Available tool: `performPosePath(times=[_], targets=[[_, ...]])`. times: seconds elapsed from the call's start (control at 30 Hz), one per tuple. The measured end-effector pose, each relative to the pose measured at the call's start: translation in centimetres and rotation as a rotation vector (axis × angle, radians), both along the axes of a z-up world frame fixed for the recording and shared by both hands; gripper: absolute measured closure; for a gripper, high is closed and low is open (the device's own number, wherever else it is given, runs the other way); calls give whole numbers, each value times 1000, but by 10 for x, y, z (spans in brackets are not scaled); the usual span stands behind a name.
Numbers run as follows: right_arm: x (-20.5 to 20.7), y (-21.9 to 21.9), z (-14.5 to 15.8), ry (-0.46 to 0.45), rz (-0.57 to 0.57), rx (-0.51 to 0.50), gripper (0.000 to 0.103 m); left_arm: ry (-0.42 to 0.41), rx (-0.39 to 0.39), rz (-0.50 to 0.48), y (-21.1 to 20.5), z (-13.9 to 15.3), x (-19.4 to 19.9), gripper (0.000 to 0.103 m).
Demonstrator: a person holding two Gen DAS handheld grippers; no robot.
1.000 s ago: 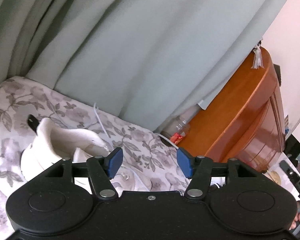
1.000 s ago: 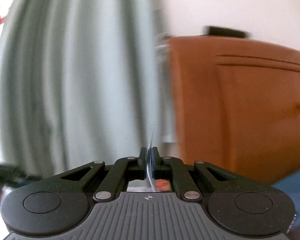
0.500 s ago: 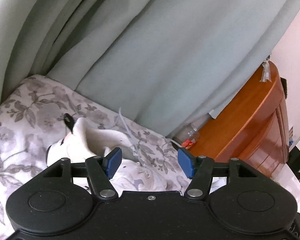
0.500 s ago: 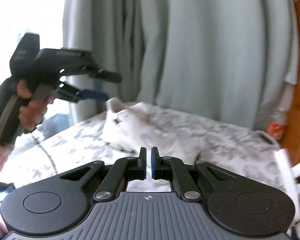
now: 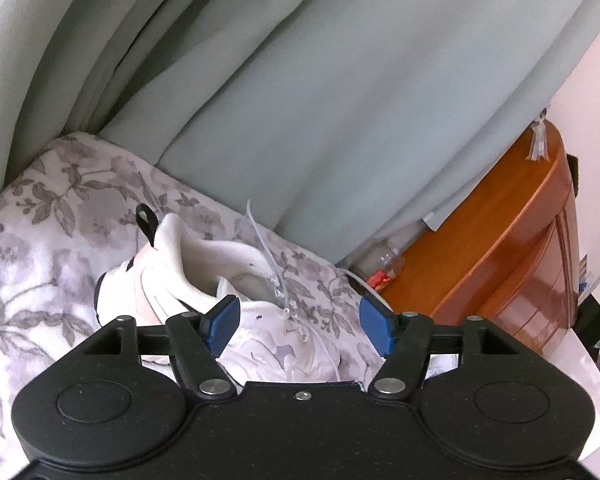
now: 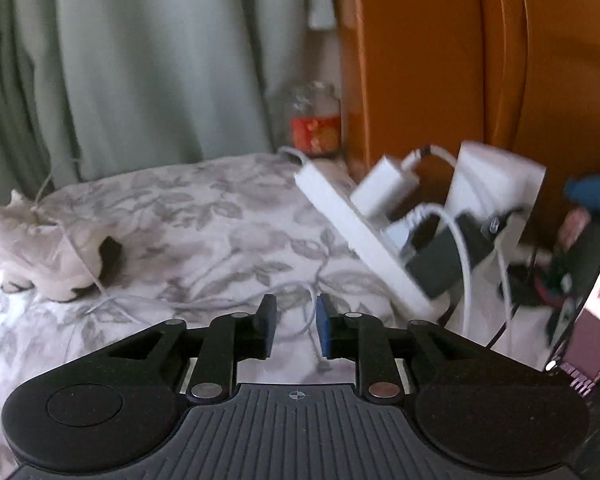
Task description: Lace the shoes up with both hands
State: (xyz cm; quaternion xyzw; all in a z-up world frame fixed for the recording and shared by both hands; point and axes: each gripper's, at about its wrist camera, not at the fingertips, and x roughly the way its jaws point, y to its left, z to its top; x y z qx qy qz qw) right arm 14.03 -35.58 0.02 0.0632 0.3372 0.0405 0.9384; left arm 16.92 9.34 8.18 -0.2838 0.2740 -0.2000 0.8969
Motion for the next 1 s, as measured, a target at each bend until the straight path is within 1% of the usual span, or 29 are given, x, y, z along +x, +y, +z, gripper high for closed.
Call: performPosePath(times=[0.03,0.17,0.27,0.3,0.33,0.4,0.47,0.57,0.67,0.73,0.83,0.9,1.0], targets=[[5,-2,-3,5,-3,10,77,3,2,1,-1,0,0,39],[25,1,-20,28,-24,-30,77,10,9,13,0,-1,-3,39],[32,-3,-27,49,-30,-23,77,14,13,23,2,-1,-6,39],[32,-4,-27,54,-29,-14,79,15,14,26,2,-1,-6,39],[33,-5,-29,55,-23,-8,87,17,14,28,2,-1,-7,39],[31,-5,-30,46,-11,17,96,17,15,30,2,-1,-8,39],[23,-6,-24,16,8,63,100,16,16,30,2,0,-8,39],[4,-6,-9,-59,75,123,100,15,14,30,2,-1,-9,39],[-23,0,7,-139,220,147,100,15,10,27,1,-2,-9,39],[-40,7,11,-161,328,129,100,18,7,23,0,-3,-8,39],[-60,19,9,-133,439,65,100,20,2,14,-2,-5,-8,39],[-70,25,1,-89,502,33,100,22,1,8,-3,-6,-9,39],[-78,35,-13,0,580,-48,100,28,0,7,-2,-8,-9,39]])
